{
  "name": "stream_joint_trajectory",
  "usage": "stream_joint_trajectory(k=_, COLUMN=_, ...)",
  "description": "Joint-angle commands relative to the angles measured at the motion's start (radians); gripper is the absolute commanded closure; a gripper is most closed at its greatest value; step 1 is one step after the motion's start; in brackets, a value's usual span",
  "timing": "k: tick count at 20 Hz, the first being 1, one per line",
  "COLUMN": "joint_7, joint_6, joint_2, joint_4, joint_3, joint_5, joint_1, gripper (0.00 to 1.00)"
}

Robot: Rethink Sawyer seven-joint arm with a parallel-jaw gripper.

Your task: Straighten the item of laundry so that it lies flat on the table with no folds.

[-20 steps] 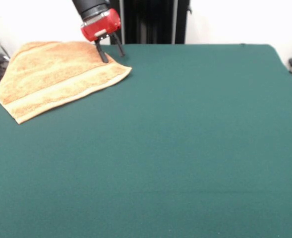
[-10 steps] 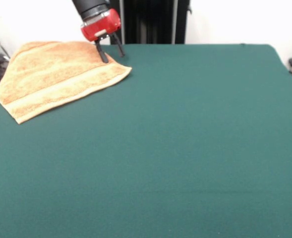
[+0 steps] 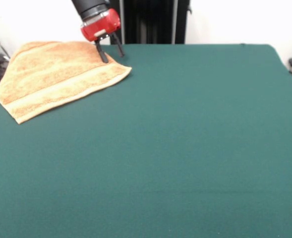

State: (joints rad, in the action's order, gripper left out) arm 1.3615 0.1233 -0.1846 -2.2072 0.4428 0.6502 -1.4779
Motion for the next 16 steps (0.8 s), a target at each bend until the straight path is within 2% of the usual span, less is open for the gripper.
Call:
stream_joint_trajectory(k=1, joint_7=0.115, joint_6=-0.191, joint_2=0.207, joint_4=0.339, joint_3=-0.089, joint_5=-0.098, joint_1=0.063, gripper=0.0)
stream_joint_trajectory(k=12, joint_7=0.13, joint_6=-0.148, joint_2=0.258, joint_4=0.335, joint_3=-0.03, joint_5=-0.097, joint_1=0.051, gripper=0.0)
stream_joint_trajectory(k=16, joint_7=0.097, joint_6=-0.171, joint_2=0.278, joint_4=0.346, joint_3=0.001, joint_5=-0.081, joint_1=0.024, gripper=0.0)
